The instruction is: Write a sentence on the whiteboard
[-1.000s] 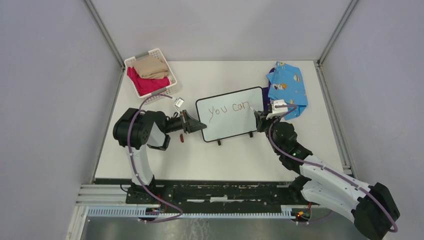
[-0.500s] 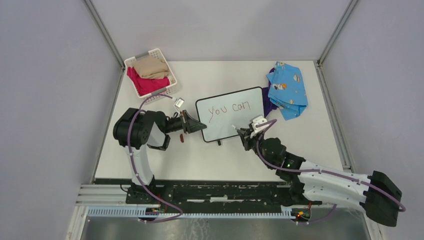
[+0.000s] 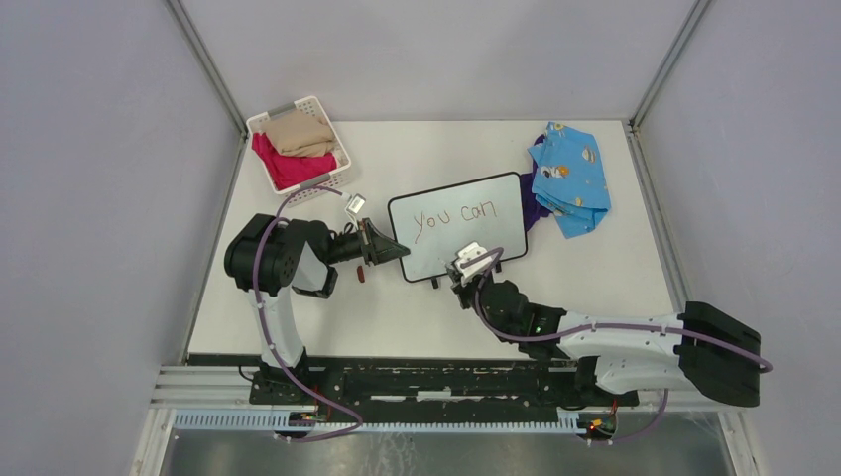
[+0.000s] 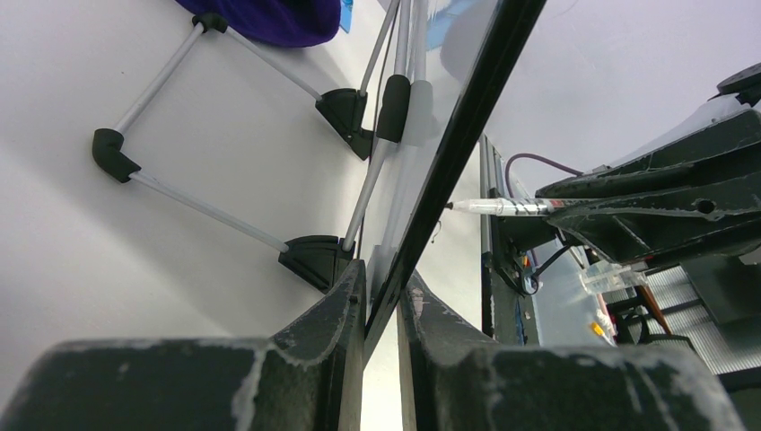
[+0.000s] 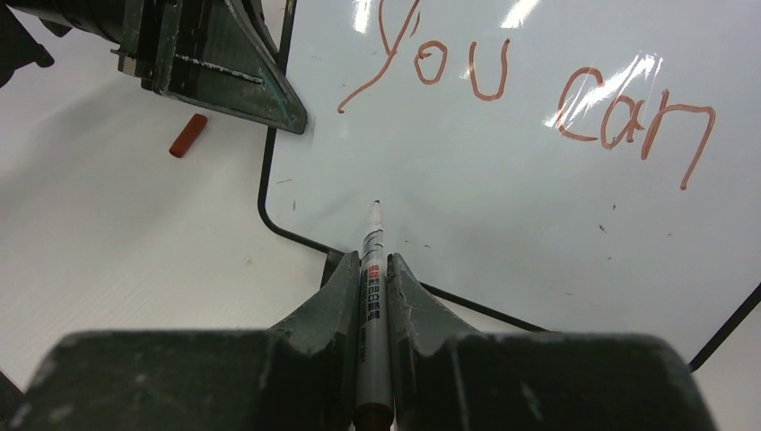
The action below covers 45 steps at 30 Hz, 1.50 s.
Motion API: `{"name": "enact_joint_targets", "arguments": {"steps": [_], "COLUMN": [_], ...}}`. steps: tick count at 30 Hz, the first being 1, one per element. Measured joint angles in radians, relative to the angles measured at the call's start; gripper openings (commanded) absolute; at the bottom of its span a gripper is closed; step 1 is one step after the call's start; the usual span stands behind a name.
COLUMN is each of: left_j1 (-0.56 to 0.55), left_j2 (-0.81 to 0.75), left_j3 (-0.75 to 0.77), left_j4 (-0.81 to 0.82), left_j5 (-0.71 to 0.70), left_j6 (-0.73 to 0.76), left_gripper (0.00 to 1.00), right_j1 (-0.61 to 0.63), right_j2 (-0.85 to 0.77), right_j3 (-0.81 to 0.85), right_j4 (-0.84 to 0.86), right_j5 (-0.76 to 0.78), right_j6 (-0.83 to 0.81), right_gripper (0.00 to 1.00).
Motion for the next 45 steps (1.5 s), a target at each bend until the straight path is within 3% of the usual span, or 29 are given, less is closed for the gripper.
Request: {"name": "enact_joint_targets", "arguments": {"steps": [19,45], "left_j1": [0.000,0.000], "left_j2": [0.000,-0.001], "left_j3": [0.001,0.002], "left_j4": [0.000,-0.001], "left_j5": [0.001,0.001], "left_j6": [0.007,0.009], "left_gripper": [0.02,0.02], "right_j1": [0.000,-0.041], "right_j2": [0.174,0.238], "right_j3": [0.126,0.151], "right_j4": [0.076,0.071], "right_j5": [0.051,0.050], "right_j6": [-0.013,0.010], "right_gripper": [0.00,0.00]}}
